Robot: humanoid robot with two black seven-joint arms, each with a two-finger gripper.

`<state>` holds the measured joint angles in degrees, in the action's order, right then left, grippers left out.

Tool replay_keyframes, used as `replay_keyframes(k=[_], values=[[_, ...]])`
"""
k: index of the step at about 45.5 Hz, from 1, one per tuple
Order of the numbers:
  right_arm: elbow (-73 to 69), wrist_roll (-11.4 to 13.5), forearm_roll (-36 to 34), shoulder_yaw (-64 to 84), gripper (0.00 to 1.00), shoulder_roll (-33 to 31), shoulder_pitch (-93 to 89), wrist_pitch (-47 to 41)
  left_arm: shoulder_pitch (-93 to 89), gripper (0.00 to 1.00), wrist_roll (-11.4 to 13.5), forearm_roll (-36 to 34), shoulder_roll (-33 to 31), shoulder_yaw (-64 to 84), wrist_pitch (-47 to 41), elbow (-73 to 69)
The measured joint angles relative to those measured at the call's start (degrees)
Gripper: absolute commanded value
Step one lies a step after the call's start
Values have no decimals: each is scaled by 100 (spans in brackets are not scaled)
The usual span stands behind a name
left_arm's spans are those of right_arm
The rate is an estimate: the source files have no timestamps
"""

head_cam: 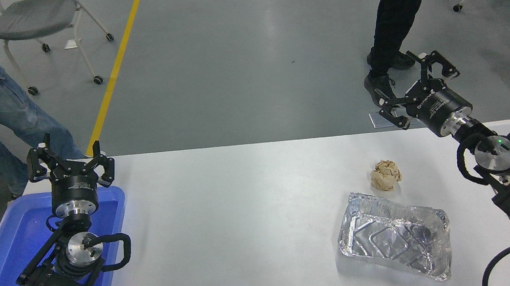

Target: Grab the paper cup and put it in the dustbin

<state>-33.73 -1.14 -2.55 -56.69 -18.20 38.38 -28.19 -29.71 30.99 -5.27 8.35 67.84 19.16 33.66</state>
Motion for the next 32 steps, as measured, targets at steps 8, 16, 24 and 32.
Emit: replay_keyframes(k=[8, 16, 24, 32], values=[[-1, 0, 0, 0, 100, 0, 0, -1, 0, 99, 0, 0, 0, 0, 0, 0], [-8, 0, 12, 9, 100, 0, 11, 1, 0, 99, 3, 0, 0, -2, 0, 0], [-99, 15, 21, 181, 100, -20, 55, 7, 0, 99, 3, 0, 4, -6, 0, 0], [-187, 23, 151, 731, 100, -160, 295, 12, 0, 99, 3, 0, 7, -8, 0, 0]])
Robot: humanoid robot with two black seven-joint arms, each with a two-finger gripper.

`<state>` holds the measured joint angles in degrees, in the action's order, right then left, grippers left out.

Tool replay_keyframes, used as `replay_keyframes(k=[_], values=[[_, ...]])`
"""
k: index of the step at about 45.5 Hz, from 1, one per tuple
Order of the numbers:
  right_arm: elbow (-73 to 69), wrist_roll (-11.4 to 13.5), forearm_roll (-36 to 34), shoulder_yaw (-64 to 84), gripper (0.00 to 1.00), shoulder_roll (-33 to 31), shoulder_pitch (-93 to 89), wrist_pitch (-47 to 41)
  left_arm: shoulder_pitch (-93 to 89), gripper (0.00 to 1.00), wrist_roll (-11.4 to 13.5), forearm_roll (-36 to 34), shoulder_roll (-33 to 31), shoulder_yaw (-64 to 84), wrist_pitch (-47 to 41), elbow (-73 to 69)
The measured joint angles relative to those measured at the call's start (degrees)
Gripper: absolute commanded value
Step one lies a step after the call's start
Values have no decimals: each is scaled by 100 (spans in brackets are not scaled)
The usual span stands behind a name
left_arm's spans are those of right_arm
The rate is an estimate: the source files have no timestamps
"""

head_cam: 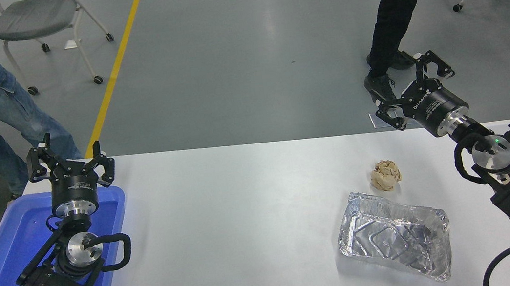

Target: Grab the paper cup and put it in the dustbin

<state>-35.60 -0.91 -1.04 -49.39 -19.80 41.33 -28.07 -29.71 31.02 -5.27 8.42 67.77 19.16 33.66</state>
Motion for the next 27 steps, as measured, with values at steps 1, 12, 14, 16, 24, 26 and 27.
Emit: replay_keyframes(k=[1, 12, 14, 16, 24, 26, 27], values=[[-17, 1, 16, 72, 100, -33, 39, 0, 0, 99, 0, 0, 0, 0, 0, 0], [-386, 33, 153, 1087, 100, -679, 609, 2, 0, 99, -3, 0, 1, 0, 0, 0], [-501, 43, 172, 1345, 100, -845, 737, 3, 0, 99, -4, 0, 2, 0, 0, 0], [-656, 47, 193, 1618, 100, -1024, 871, 1, 0, 99, -4, 0, 2, 0, 0, 0], [-1320, 67, 407, 2534, 100, -1699, 1387, -11, 0, 99, -3, 0, 2, 0, 0, 1], [-1508, 76, 494, 2708, 100, -1846, 1505, -11, 0, 99, -3, -1, 2, 0, 0, 1], [-1647, 85, 576, 2824, 100, -1950, 1584, -12, 0, 99, -3, 0, 2, 0, 0, 1]])
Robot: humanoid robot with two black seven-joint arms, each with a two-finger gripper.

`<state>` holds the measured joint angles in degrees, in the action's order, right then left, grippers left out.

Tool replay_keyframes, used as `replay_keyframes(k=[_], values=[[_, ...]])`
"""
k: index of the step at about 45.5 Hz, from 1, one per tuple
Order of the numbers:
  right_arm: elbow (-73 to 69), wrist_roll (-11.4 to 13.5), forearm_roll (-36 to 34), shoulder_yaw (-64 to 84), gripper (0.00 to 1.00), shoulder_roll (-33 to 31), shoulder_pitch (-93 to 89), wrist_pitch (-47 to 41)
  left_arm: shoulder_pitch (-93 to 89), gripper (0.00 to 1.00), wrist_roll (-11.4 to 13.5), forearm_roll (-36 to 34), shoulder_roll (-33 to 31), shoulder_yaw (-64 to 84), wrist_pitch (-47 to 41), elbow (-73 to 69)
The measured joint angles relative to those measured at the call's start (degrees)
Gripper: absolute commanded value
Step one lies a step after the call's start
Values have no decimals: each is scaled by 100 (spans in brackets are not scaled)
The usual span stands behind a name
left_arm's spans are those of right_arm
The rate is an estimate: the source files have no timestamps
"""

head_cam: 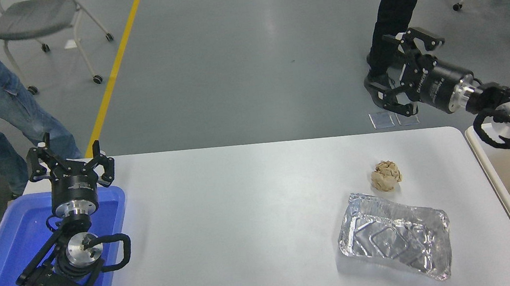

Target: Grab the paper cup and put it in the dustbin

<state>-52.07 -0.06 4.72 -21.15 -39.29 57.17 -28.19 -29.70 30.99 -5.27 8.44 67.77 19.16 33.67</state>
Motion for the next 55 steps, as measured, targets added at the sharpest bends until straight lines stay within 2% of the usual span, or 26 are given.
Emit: replay_keyframes(k=[11, 14, 22, 29, 37, 55], values=[[-1443, 129, 848, 997, 100, -981, 765, -1, 0, 99, 4, 0, 0, 0, 0, -1], [-1992, 152, 1078, 1772, 100, -1331, 1384, -3, 0, 99, 2, -1, 0, 0, 0, 0], [-2533, 165, 1325, 3599, 100, -1599, 2842, -29, 0, 99, -3, 0, 0, 0, 0, -1], [-2827, 150, 1596, 5276, 100, -1510, 4162, -54, 0, 99, -5, 0, 0, 0, 0, -1], [-3172, 138, 1794, 6870, 100, -1122, 5511, -99, 0, 99, -5, 0, 0, 0, 0, -1], [-3762, 127, 2337, 8359, 100, -265, 7572, -1097, -1, 99, -4, 0, -1, 0, 0, 0]])
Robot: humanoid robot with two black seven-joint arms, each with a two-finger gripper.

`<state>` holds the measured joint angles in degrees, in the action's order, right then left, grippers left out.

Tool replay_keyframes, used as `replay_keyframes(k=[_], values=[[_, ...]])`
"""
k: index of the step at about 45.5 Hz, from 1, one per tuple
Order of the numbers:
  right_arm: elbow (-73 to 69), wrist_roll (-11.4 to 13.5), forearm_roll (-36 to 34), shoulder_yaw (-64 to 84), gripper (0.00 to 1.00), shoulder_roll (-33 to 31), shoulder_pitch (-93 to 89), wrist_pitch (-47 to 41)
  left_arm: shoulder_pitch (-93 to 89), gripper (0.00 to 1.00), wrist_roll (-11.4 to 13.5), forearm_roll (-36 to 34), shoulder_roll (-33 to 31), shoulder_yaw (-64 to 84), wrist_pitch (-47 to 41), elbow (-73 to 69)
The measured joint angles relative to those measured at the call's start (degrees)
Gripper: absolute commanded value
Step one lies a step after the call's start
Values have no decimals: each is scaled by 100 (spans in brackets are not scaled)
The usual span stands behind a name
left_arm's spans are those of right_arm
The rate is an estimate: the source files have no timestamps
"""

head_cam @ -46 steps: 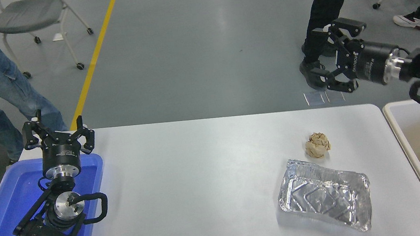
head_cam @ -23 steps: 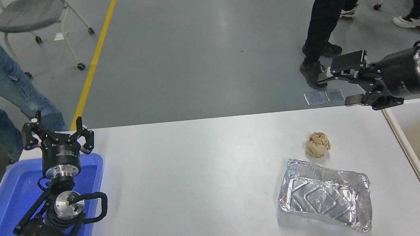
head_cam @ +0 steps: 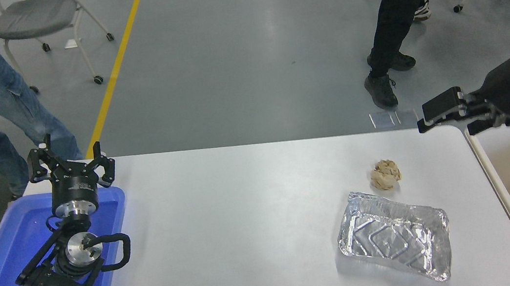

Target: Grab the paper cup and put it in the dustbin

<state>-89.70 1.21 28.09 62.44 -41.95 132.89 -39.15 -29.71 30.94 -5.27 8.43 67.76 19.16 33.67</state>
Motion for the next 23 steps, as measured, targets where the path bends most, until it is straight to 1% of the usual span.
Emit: replay_keyframes(k=[7, 15, 23], values=[[-183, -3, 68, 178, 100, 223, 582, -315, 0, 99, 0, 0, 0, 0, 0, -1], [-553, -6, 86, 326, 100, 360, 1065, -467, 0, 99, 0, 0, 1, 0, 0, -1], [-828, -5, -89, 586, 100, 423, 1484, -534, 0, 99, 0, 0, 0, 0, 0, -1]])
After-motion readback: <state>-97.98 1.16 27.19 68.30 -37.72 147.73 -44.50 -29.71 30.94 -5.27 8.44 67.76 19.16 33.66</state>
